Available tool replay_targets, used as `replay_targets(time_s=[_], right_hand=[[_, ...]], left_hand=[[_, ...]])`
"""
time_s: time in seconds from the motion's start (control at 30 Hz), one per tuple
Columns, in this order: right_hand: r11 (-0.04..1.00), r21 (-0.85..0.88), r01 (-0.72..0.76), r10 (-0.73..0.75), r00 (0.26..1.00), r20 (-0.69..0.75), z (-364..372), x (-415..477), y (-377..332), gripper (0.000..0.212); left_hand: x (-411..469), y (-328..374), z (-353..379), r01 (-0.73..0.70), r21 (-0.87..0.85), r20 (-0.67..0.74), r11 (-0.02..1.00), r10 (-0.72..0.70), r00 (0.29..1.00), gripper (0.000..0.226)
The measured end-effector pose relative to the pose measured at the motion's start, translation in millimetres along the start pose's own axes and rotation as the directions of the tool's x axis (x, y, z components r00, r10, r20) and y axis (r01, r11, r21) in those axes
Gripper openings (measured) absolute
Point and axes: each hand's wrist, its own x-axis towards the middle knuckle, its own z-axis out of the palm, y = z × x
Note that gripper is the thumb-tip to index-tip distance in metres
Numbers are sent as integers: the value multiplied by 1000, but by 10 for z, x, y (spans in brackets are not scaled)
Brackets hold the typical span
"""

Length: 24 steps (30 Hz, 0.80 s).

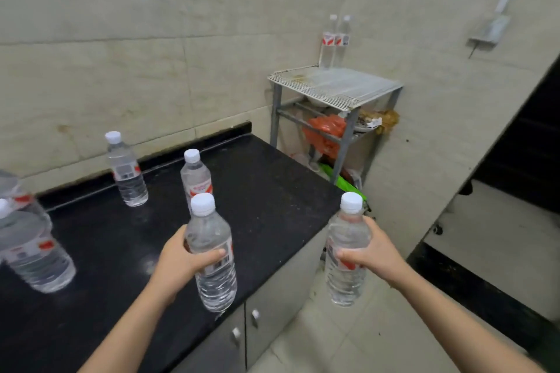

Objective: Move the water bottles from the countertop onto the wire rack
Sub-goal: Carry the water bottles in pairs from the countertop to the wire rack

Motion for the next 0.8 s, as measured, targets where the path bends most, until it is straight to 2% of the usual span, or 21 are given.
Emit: replay_targets(time_s=[0.07,0.17,0.33,0.47,0.57,0.67,0.73,0.8], right_hand=[[1000,-6,-8,8,1000,-21,-117,238,-5,74],[999,5,-49,49,996,-72,-349,543,-15,78],[989,-3,-148,144,964,-221,-976,811,129,87],[976,-23,-216,196,921,-336,-1527,885,374,71],[970,-18,-243,220,905,-365,-1961,1043,630,78],[970,-14,-244,223,905,-364,-2432,1309,832,82],[976,-7,-218,202,915,-348,-2780,1558,938,89],[984,-20,-178,161,928,-336,-3146,1853,990,86]], left_hand=[[350,16,255,-7,-4,54,1000,7,999,49],[863,115,699,-5,0,140,1000,4,990,67],[1529,371,1553,-13,-14,289,1000,17,957,64],[1902,491,2260,-31,-42,378,999,44,925,72],[2124,564,2833,-52,-58,414,997,71,907,69],[2370,635,3432,-78,-28,428,997,83,900,77],[2502,727,3816,-87,-33,410,996,93,908,83],[2619,853,4177,-86,-41,372,995,95,923,86]])
